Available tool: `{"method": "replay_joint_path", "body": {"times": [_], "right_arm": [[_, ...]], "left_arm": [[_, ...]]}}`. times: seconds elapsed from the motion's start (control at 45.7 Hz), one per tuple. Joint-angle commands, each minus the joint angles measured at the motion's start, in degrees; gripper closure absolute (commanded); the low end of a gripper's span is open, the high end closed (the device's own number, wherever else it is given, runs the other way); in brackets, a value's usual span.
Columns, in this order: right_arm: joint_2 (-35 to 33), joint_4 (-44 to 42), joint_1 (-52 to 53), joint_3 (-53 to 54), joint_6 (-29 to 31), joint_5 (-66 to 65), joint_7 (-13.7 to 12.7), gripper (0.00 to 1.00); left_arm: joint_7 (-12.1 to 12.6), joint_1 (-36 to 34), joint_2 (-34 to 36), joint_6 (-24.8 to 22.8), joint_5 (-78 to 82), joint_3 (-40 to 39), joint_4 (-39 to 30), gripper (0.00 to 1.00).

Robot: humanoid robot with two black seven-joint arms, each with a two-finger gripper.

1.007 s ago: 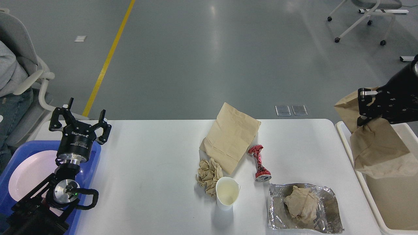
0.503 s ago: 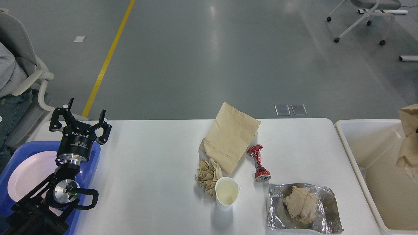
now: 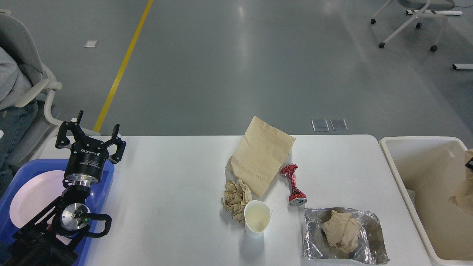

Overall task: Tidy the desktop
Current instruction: 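Lift the tan paper bag and carry it over the white bin, then lower the bag into the white bin and open the right gripper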

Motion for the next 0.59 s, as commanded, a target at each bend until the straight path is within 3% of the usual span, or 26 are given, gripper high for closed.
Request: {"method": "replay_joint_path", "body": {"times": [0.0,0.263,0.569], "right_arm": [[5.3,-10.2,-9.9,6.5,-1.0,0.0,0.0,1.0],[16.6,-29.5,-25.2,14.1,-4.1,-0.2,-0.3,1.0],[19.0,-30.3,-27.3,14.6,-7.1,-0.8,-0.5,1.0]], "left_arm": [[0.0,0.0,0.0,0.0,0.0,0.0,0.0,0.04],[0.0,0.0,0.0,0.0,0.0,0.0,0.0,0.04],[0.0,0.0,0.0,0.0,0.0,0.0,0.0,0.04]]}}
